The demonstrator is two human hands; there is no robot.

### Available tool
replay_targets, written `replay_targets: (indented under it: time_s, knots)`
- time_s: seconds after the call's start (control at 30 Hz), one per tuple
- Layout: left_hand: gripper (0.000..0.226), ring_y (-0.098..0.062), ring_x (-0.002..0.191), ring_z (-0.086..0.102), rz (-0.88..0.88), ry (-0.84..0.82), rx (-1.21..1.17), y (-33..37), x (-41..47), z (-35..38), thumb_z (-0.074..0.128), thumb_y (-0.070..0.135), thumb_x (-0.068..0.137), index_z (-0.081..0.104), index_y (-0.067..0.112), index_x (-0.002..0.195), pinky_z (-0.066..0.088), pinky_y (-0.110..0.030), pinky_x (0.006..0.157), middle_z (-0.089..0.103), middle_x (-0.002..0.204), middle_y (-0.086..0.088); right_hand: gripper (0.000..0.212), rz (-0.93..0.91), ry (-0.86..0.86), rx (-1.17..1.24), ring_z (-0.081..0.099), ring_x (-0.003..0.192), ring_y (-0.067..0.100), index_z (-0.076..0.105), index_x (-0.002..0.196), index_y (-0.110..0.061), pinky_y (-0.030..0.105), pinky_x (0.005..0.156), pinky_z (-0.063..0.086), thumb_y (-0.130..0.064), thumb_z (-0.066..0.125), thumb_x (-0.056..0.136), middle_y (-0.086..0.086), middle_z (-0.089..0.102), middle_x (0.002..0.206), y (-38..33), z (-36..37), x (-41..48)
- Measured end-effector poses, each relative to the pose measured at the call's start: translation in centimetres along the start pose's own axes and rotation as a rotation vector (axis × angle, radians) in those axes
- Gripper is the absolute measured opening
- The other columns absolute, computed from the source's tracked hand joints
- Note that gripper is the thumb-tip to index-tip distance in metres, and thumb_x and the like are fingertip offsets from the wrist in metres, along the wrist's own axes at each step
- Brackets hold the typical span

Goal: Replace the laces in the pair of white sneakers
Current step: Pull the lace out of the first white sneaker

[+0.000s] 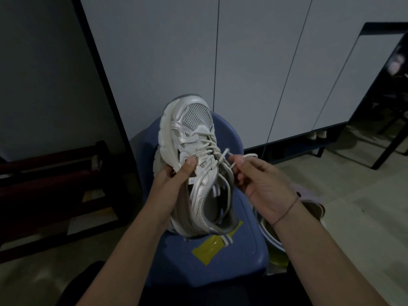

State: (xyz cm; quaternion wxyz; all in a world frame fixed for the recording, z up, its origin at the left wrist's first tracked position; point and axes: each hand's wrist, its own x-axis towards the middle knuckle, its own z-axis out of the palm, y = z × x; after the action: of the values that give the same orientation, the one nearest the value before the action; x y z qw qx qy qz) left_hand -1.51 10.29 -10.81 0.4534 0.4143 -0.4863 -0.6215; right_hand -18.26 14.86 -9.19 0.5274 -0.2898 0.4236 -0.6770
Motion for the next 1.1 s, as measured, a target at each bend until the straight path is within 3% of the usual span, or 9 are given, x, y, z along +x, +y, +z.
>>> replay_targets:
  time_s: [0.07, 0.17, 0.3, 0.37, 0.47, 0.57, 0.9, 1.03, 1.1]
  knots:
    - [0.051, -0.015, 0.108, 0.068, -0.012, -0.003, -0.002, 0.0, 0.0, -0.2, 0.070, 0.048, 0.069, 0.065, 0.028, 0.116, 0.048, -0.040, 0.103, 0.073, 0.113, 0.005, 0.022, -0.031, 0.054, 0.091, 0.046, 0.045, 0.003, 0.069, 0.066, -0.003, 0.011, 0.046, 0.041, -0.007, 0.055, 0.084, 0.001, 0.060, 0.055, -0.4, -0.4, 0.3]
    - [0.056, -0.014, 0.106, 0.068, -0.021, 0.020, -0.005, 0.1, 0.0, -0.5, 0.071, 0.049, 0.066, 0.065, 0.026, 0.117, 0.048, -0.040, 0.102, 0.074, 0.111, 0.005, 0.014, -0.077, 0.117, 0.203, 0.045, 0.042, 0.003, 0.064, 0.071, -0.004, 0.012, 0.042, 0.038, -0.015, 0.059, 0.079, 0.000, 0.057, 0.053, -1.7, -1.6, 0.6]
    - [0.059, -0.014, 0.106, 0.069, -0.025, 0.039, -0.002, 0.2, 0.0, -0.6, 0.072, 0.049, 0.067, 0.065, 0.025, 0.120, 0.049, -0.040, 0.100, 0.074, 0.111, 0.006, 0.033, -0.132, 0.194, -0.453, 0.039, 0.037, 0.006, 0.055, 0.059, -0.009, 0.016, 0.039, 0.035, -0.029, 0.064, 0.084, -0.002, 0.052, 0.046, -1.6, -1.7, -0.2]
    - [0.062, -0.013, 0.106, 0.068, -0.024, 0.030, 0.028, 0.2, 0.0, -0.5, 0.072, 0.052, 0.065, 0.064, 0.027, 0.121, 0.049, -0.038, 0.100, 0.073, 0.111, 0.008, 0.033, -0.302, 0.100, -0.640, 0.042, 0.039, 0.005, 0.054, 0.057, -0.010, 0.017, 0.042, 0.038, -0.026, 0.067, 0.082, -0.003, 0.053, 0.046, -1.3, -0.9, -0.7]
    - [0.053, -0.010, 0.105, 0.068, -0.004, -0.002, 0.066, 0.2, 0.0, -0.3, 0.073, 0.051, 0.065, 0.065, 0.031, 0.114, 0.050, -0.034, 0.096, 0.073, 0.111, 0.010, 0.006, -0.520, -0.142, -0.761, 0.053, 0.058, 0.006, 0.069, 0.081, -0.016, 0.017, 0.058, 0.046, -0.021, 0.072, 0.078, 0.000, 0.059, 0.063, -1.0, -0.4, -0.8]
    - [0.062, -0.012, 0.104, 0.069, -0.030, -0.029, 0.106, 0.2, 0.1, -0.5, 0.075, 0.056, 0.061, 0.066, 0.029, 0.116, 0.051, -0.036, 0.098, 0.074, 0.110, 0.009, 0.016, -0.592, -0.273, -0.903, 0.054, 0.068, 0.010, 0.071, 0.092, -0.021, 0.015, 0.067, 0.045, -0.020, 0.074, 0.077, 0.004, 0.057, 0.078, -0.8, -0.7, -0.3]
    - [0.056, -0.014, 0.096, 0.072, -0.104, -0.052, 0.181, 0.4, 0.2, -0.8, 0.075, 0.052, 0.059, 0.069, 0.024, 0.106, 0.054, -0.035, 0.092, 0.076, 0.099, 0.006, 0.014, -0.446, -0.413, -0.991, 0.054, 0.073, 0.017, 0.068, 0.079, -0.022, 0.017, 0.066, 0.044, -0.032, 0.073, 0.070, -0.001, 0.054, 0.084, -1.4, -1.0, 0.1]
    - [0.049, -0.007, 0.091, 0.072, -0.071, -0.062, 0.221, 0.5, 0.1, -0.9, 0.076, 0.046, 0.065, 0.069, 0.022, 0.107, 0.054, -0.023, 0.080, 0.076, 0.096, 0.009, 0.013, -0.399, -0.477, -1.042, 0.049, 0.069, 0.023, 0.067, 0.078, -0.028, 0.020, 0.062, 0.043, -0.021, 0.077, 0.072, -0.003, 0.051, 0.083, -1.5, -1.2, 0.3]
    - [0.031, -0.002, 0.085, 0.071, -0.056, -0.060, 0.238, 0.4, 0.1, -0.9, 0.076, 0.038, 0.075, 0.070, 0.023, 0.101, 0.053, -0.015, 0.070, 0.076, 0.092, 0.012, 0.016, -0.395, -0.481, -1.078, 0.047, 0.067, 0.019, 0.066, 0.076, -0.028, 0.018, 0.062, 0.041, -0.017, 0.078, 0.073, -0.004, 0.051, 0.082, -1.4, -1.5, 0.4]
